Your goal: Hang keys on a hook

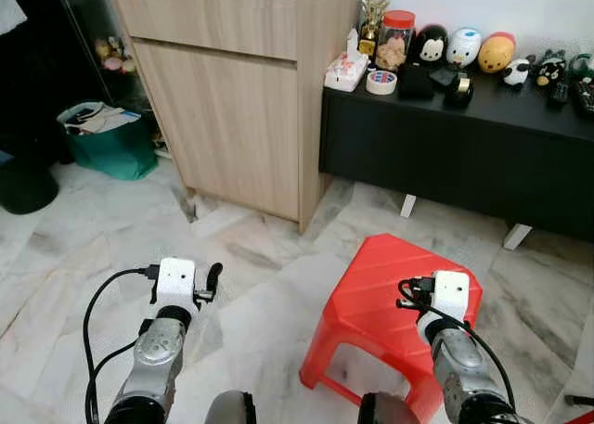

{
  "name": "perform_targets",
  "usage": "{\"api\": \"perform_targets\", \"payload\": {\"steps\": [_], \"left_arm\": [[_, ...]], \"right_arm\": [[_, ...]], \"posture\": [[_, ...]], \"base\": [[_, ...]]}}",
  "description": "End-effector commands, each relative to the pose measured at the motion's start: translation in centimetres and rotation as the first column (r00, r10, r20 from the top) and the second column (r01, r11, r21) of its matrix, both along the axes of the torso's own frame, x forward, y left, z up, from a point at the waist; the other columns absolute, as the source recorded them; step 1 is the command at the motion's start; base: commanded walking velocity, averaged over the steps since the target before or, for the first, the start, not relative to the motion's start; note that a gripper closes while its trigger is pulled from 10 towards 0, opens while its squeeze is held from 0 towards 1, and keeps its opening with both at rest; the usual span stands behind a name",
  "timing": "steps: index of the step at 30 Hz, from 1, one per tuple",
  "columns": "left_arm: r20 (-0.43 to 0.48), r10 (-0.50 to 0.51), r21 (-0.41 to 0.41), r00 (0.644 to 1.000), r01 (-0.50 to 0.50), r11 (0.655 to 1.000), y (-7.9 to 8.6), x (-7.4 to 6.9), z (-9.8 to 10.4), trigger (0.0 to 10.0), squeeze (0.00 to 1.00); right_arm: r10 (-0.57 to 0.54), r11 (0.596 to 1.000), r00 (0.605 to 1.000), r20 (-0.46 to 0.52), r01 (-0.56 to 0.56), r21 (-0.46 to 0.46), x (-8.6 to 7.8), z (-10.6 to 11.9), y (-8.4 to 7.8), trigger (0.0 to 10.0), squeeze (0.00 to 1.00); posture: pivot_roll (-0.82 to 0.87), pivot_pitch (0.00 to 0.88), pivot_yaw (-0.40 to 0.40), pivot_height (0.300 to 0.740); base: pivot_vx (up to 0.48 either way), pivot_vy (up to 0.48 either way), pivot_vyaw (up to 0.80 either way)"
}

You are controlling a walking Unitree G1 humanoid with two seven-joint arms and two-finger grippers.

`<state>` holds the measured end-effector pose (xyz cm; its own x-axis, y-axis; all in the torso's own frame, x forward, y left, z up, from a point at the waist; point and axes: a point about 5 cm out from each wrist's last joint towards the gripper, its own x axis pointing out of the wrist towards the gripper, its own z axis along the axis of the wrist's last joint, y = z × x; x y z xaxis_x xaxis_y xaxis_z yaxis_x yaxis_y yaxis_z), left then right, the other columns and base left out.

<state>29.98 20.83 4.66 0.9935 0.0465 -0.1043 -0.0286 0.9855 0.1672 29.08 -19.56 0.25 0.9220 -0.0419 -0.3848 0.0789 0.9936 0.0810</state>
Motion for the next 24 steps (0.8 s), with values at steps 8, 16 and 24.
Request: {"api": "perform_targets", "payload": {"steps": [8, 16, 24], "left_arm": [[0.007, 0.039, -0.007, 0.999, -0.039, 0.999, 0.8, -0.6, -0.4, 10.0, 0.0], [-0.014, 0.003, 0.0, 1.0, -0.003, 1.0, 0.4, -0.5, -0.7, 10.0, 0.0], [0.006, 0.0, 0.004, 1.0, 0.0, 1.0, 0.5, -0.5, -0.5, 10.0, 0.0]], "right_arm": [[0.017, 1.0, 0.999, -0.051, -0.017, -0.01, -1.0, -1.0, -0.5, 10.0, 0.0], [-0.02, 1.0, 0.998, -0.055, 0.02, -0.009, -1.3, -1.0, -1.5, 10.0, 0.0], [-0.002, 1.0, 0.996, -0.085, 0.002, -0.006, -1.5, -1.3, -1.7, 10.0, 0.0]], "posture": [[0.09, 0.0, -0.056, 0.636], [0.06, 0.0, -0.034, 0.672], [0.08, 0.0, -0.028, 0.693]], "base": [[0.0, 0.0, 0.0], [0.0, 0.0, 0.0], [0.0, 0.0, 0.0]]}}
